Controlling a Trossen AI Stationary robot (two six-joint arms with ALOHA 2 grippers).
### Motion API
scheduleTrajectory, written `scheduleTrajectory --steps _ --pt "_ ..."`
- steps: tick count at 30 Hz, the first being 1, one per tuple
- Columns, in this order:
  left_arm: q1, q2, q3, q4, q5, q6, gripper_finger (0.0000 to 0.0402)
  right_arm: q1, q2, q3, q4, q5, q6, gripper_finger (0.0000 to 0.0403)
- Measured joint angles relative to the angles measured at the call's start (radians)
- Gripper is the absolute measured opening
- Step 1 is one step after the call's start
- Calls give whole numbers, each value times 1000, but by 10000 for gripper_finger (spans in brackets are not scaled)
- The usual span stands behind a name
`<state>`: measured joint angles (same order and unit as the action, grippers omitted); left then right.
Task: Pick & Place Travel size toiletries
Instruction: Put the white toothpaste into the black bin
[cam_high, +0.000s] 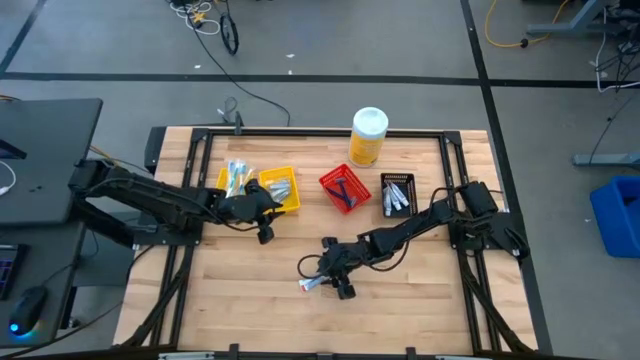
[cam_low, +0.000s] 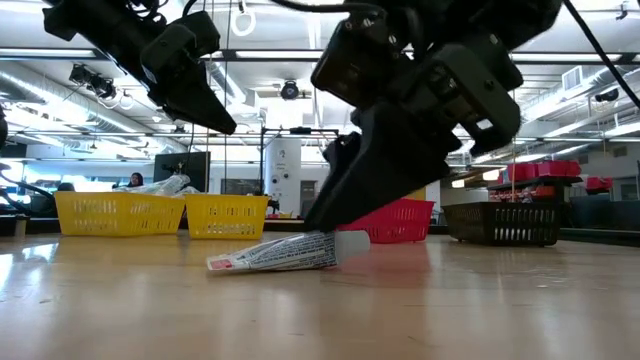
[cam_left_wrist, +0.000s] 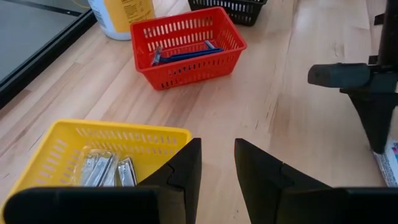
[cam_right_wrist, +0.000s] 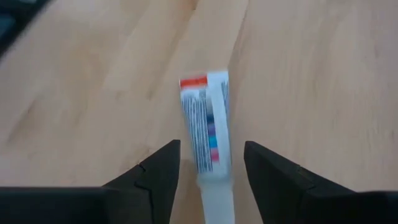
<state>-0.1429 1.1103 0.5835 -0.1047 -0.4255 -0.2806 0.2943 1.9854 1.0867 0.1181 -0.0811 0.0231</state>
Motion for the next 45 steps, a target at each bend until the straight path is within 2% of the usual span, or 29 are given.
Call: scheduleTrajectory --steps 3,8,13,26,34,39,45 --pt "0 0 0 0 0 -1 105 -4 0 13 -72 -2 -2 193" --pt "0 0 0 0 0 3 105 2 12 16 -60 1 -24 192" --pt "0 0 0 0 0 5 105 14 54 17 -30 5 -52 174" --pt "0 0 0 -1 0 8 105 14 55 16 -22 17 -41 104" --pt "0 0 0 -2 0 -5 105 11 -24 14 -84 22 -37 99" --pt "0 0 0 -6 0 -34 105 -2 -147 15 -287 128 12 98" --pt "-1 -8 2 -3 0 -46 105 -14 -352 14 -658 351 180 97"
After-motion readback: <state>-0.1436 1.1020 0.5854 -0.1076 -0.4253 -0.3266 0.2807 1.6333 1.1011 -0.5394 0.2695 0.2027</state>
